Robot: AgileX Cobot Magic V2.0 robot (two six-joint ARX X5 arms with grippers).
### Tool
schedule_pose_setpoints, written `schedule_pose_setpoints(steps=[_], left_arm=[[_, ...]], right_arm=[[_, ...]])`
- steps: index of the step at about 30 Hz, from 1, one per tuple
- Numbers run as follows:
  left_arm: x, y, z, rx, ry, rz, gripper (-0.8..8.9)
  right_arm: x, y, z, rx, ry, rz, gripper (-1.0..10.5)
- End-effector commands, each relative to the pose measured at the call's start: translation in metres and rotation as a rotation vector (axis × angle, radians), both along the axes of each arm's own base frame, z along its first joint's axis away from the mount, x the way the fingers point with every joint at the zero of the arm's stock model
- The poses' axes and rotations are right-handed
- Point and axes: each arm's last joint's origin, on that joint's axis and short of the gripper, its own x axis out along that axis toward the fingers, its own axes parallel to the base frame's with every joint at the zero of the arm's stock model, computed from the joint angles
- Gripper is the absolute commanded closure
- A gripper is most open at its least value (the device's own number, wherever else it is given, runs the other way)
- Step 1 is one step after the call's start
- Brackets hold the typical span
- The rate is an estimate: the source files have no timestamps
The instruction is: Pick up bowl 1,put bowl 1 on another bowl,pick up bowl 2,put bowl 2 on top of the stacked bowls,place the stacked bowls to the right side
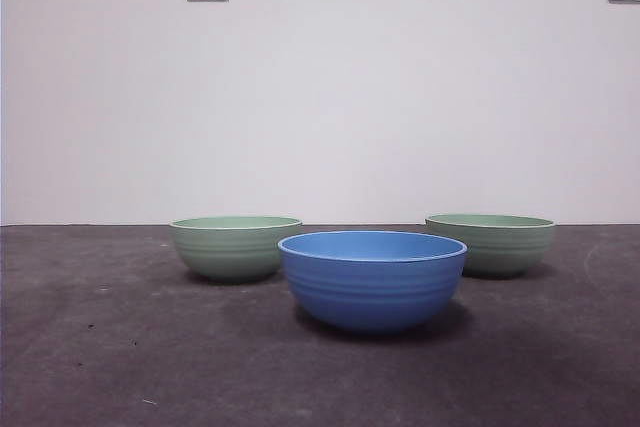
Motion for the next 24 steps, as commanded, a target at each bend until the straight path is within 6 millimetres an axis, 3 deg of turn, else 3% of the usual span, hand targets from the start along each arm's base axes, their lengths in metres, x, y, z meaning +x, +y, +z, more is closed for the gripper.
schedule_pose_setpoints(steps=[1,12,17,24], left_arm=[[0.000,-0.001,0.015,0.004,0.009,-0.060,8.20],[0.010,-0.005,0.082,0.061,0.145,-0.297,8.21],[0.013,-0.006,0.103,0.093,0.233,-0.360,8.21],[0.013,-0.009,0.113,0.107,0.320,-0.453,8.21]], right_arm=[[0.004,0.001,0.022,-0.079,0.040,0.067,9.6],[0.018,0.002,0.089,-0.190,0.333,0.181,9.6],[0.018,0.004,0.104,-0.245,0.440,0.246,9.6],[0.017,0.008,0.108,-0.268,0.485,0.302,9.6]])
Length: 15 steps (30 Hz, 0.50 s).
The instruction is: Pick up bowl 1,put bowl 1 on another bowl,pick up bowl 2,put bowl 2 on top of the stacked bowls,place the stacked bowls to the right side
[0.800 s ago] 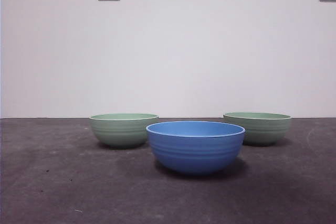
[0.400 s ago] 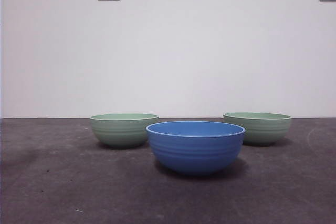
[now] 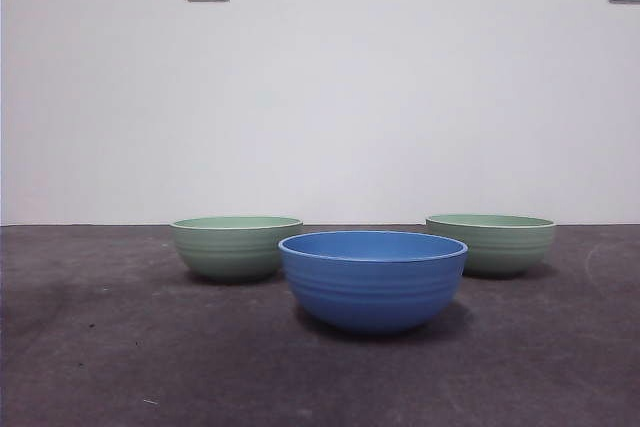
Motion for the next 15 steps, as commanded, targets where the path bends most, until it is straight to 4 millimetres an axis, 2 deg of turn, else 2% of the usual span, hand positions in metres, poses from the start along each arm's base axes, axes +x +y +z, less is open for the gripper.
schedule_pose_setpoints(steps=[1,4,5,6,9,10,12,15], left_arm=[[-0.0003,-0.0009,0.0013,0.024,-0.013,-0.034,8.19],[-0.0003,-0.0009,0.0014,0.023,-0.013,-0.033,7.94],[-0.0003,-0.0009,0.0014,0.021,-0.011,-0.032,7.25],[-0.0003,-0.0009,0.0014,0.021,-0.011,-0.032,6.29],[-0.0003,-0.0009,0.0014,0.017,-0.008,-0.030,2.37],[-0.0003,-0.0009,0.0014,0.015,-0.006,-0.028,1.87],[-0.0003,-0.0009,0.0013,0.014,-0.005,-0.029,1.85],[-0.0003,-0.0009,0.0013,0.014,-0.005,-0.030,1.85]], right_arm=[[0.0004,0.0017,-0.0002,-0.012,-0.002,0.029,9.5],[0.0008,0.0023,-0.0004,-0.008,0.003,0.030,9.3],[0.0009,0.0023,-0.0005,-0.006,0.006,0.026,9.0],[0.0016,0.0023,-0.0007,-0.005,0.009,0.026,8.3],[0.0031,0.0023,-0.0013,0.009,0.024,0.011,5.5],[0.0035,0.0023,-0.0015,0.010,0.027,0.010,4.7],[0.0048,0.0024,-0.0020,0.011,0.032,0.009,4.1],[0.0072,0.0024,-0.0030,0.016,0.045,0.004,4.1]])
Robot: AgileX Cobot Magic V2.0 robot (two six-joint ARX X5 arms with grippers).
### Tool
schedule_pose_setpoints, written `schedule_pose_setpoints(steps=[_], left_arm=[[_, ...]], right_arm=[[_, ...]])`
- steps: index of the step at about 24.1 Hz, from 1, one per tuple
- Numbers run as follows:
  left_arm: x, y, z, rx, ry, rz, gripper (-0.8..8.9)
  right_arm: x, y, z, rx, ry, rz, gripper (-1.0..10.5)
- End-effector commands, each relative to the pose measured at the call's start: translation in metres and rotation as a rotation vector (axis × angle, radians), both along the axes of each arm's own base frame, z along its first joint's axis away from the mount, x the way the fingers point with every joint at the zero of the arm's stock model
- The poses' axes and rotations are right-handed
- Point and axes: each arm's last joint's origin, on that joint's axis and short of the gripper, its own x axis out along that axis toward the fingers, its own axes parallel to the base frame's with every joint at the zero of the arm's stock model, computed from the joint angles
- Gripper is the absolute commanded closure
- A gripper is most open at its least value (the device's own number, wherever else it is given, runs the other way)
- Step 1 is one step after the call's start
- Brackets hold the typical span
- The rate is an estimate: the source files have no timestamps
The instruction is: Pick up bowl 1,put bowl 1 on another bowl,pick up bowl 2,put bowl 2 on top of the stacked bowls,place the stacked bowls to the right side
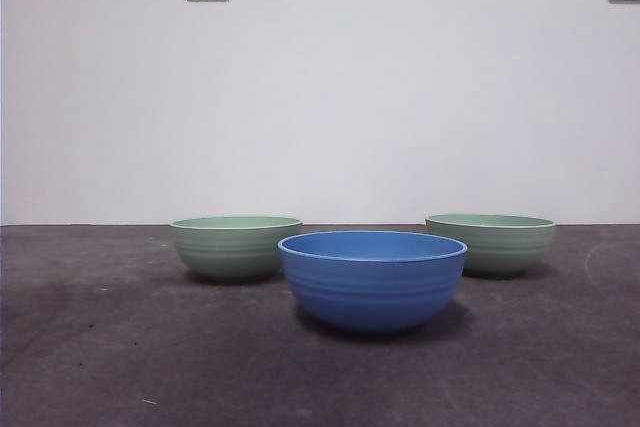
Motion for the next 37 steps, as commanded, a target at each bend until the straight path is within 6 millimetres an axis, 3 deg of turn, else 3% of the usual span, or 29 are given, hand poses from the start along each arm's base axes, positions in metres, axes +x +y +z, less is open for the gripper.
schedule_pose_setpoints(steps=[1,8,16,28,37], left_arm=[[0.000,-0.001,0.001,0.003,-0.011,-0.014,1.85],[0.000,-0.001,0.001,0.003,-0.011,-0.014,1.85],[-0.001,-0.001,0.001,0.002,-0.008,-0.017,1.85],[-0.001,-0.001,0.001,0.000,-0.006,-0.018,1.85],[-0.001,-0.001,0.001,-0.009,0.003,-0.011,1.85]], right_arm=[[0.002,0.000,0.000,0.010,0.012,-0.007,4.1],[0.019,0.001,-0.005,0.025,0.042,-0.025,4.1],[0.075,0.004,-0.021,0.050,0.062,-0.047,4.1],[0.177,0.017,-0.092,-0.001,0.118,-0.183,4.1],[0.216,0.022,-0.127,-0.043,0.049,-0.279,4.2]])
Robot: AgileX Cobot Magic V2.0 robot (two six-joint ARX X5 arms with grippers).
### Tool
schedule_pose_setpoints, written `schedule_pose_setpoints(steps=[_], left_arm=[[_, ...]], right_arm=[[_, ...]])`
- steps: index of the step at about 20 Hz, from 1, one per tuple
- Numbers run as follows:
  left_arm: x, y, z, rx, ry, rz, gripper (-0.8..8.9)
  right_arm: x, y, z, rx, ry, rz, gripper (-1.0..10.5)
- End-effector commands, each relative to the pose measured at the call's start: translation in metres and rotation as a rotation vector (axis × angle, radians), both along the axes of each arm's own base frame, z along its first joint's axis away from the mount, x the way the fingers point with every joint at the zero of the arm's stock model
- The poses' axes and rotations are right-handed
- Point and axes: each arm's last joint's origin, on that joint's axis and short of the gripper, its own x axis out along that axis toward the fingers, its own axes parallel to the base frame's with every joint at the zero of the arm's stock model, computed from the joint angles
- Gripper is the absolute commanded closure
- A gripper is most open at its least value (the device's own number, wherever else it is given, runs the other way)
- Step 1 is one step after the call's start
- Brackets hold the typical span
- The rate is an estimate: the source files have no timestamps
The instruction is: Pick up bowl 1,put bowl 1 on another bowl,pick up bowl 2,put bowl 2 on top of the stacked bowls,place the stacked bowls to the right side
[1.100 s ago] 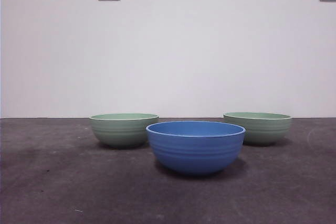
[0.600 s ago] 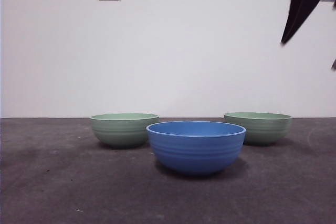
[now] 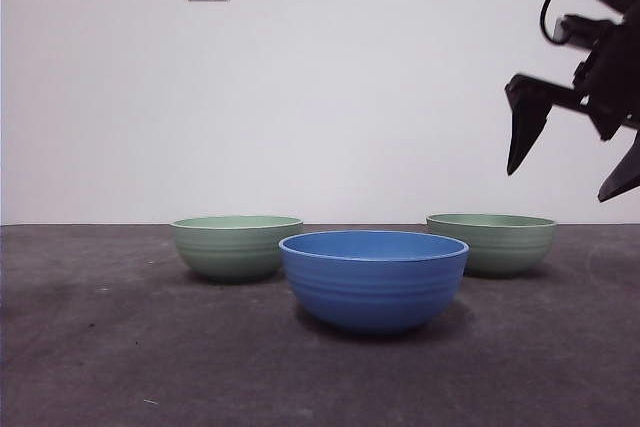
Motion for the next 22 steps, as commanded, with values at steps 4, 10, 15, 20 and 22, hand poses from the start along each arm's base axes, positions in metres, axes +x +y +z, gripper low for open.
schedule_pose_setpoints(steps=[4,10,15,20,22], left_arm=[[0.000,-0.001,0.001,-0.006,-0.002,-0.006,1.85],[0.000,-0.001,0.001,-0.006,-0.002,-0.006,1.85],[0.000,-0.001,0.001,-0.006,-0.002,-0.006,1.85],[0.000,-0.001,0.001,-0.006,-0.002,-0.006,1.85],[0.000,-0.001,0.001,-0.006,-0.001,-0.006,1.85]], right_arm=[[0.016,0.002,-0.020,0.025,-0.004,-0.032,5.1],[0.025,0.003,-0.040,0.044,0.038,-0.055,5.1],[0.028,0.003,-0.054,0.044,0.076,-0.067,5.5],[0.031,0.004,-0.051,0.059,0.042,-0.069,8.3],[0.031,0.004,-0.051,0.065,0.043,-0.076,8.7]])
